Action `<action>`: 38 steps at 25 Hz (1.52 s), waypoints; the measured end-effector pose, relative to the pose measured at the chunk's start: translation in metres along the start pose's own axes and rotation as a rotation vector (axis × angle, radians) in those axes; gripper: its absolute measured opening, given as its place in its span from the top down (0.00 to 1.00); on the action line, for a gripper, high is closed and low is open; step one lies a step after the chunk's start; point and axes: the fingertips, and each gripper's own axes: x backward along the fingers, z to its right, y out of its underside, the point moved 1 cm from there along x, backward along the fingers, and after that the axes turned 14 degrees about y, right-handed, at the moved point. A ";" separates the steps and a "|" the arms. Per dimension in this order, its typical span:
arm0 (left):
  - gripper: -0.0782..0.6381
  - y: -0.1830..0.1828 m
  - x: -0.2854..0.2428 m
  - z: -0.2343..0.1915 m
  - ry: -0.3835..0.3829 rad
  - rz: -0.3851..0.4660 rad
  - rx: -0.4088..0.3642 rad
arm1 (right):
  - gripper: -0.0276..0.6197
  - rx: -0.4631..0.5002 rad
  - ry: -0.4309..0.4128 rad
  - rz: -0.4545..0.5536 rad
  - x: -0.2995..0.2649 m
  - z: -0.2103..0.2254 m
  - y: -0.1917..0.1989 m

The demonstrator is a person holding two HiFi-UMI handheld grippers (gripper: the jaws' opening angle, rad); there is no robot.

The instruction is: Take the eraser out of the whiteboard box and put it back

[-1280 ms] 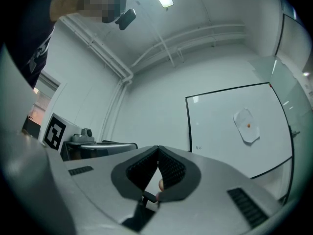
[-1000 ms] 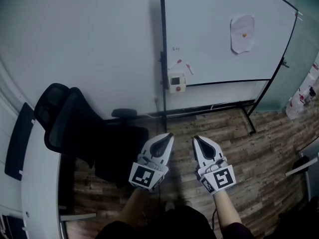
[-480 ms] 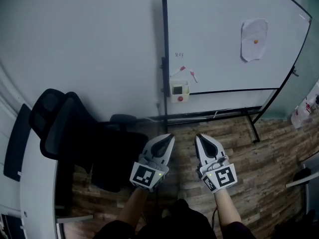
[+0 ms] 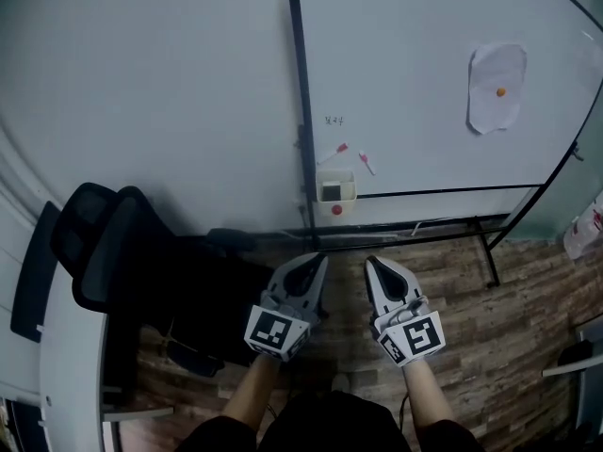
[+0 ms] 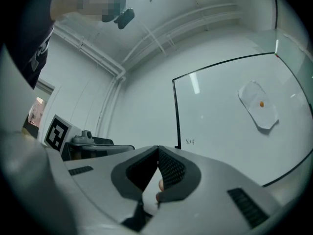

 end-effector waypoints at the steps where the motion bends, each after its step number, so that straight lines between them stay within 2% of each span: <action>1: 0.88 0.002 -0.005 -0.004 -0.002 -0.002 -0.005 | 0.95 -0.003 -0.004 0.000 -0.005 0.004 0.001; 8: 0.88 0.018 -0.034 -0.036 -0.001 -0.037 -0.006 | 0.95 -0.016 -0.016 -0.009 -0.043 0.023 0.014; 15: 0.88 0.042 -0.064 -0.088 0.041 -0.038 -0.001 | 0.95 -0.002 0.024 -0.028 -0.091 0.039 0.036; 23: 0.88 0.063 -0.094 -0.141 0.041 -0.064 0.008 | 0.95 0.010 0.047 -0.052 -0.145 0.059 0.058; 27: 0.88 0.079 -0.108 -0.154 0.002 -0.076 0.026 | 0.95 0.011 0.011 -0.073 -0.165 0.071 0.075; 30: 0.88 0.088 -0.122 -0.162 -0.059 -0.074 0.065 | 0.95 0.010 -0.045 -0.088 -0.179 0.081 0.090; 38: 0.88 0.122 -0.154 -0.169 -0.230 -0.126 0.078 | 0.95 -0.110 -0.180 -0.127 -0.202 0.112 0.118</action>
